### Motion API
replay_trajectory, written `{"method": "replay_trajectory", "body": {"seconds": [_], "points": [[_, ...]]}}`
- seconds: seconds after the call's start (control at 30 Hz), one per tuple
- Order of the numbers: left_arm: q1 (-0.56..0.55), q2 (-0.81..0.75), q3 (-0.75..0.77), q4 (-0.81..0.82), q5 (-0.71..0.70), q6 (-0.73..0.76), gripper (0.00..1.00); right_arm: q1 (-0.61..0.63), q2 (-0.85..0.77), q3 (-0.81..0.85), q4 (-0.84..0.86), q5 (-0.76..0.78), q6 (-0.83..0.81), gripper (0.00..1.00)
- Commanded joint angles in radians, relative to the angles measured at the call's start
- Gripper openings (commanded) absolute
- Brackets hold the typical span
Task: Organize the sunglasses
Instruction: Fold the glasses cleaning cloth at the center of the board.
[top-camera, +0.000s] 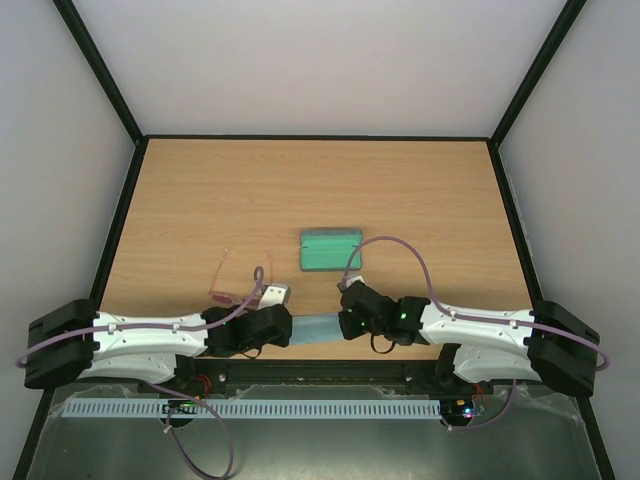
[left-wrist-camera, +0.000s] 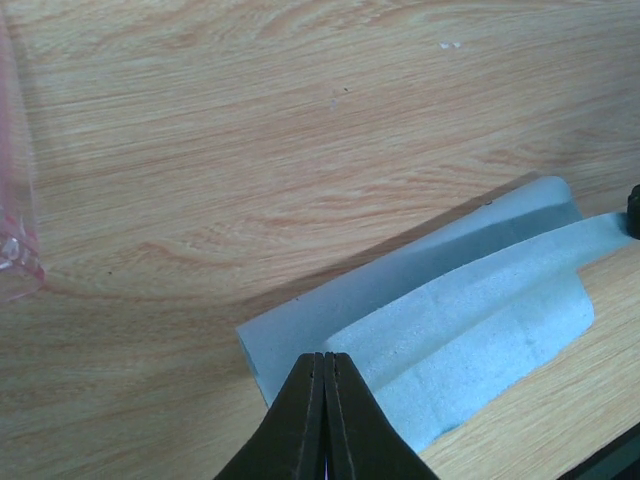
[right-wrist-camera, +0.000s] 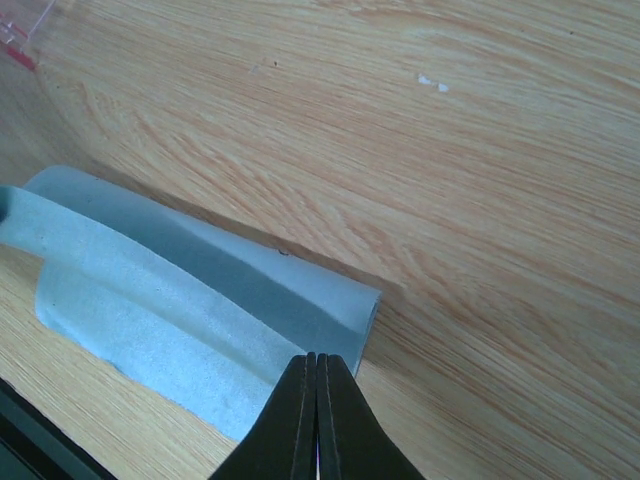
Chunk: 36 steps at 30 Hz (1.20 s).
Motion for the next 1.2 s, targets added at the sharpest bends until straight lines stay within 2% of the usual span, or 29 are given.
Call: {"method": "replay_trajectory", "body": {"seconds": [0.0, 1.17], "points": [[-0.025, -0.007, -0.016, -0.018, -0.024, -0.03, 0.02, 0.022, -0.009, -0.018, -0.034, 0.028, 0.026, 0.01], [-0.082, 0.072, -0.035, 0.046, -0.025, -0.093, 0.05, 0.048, -0.027, -0.061, -0.016, 0.033, 0.053, 0.01]]}}
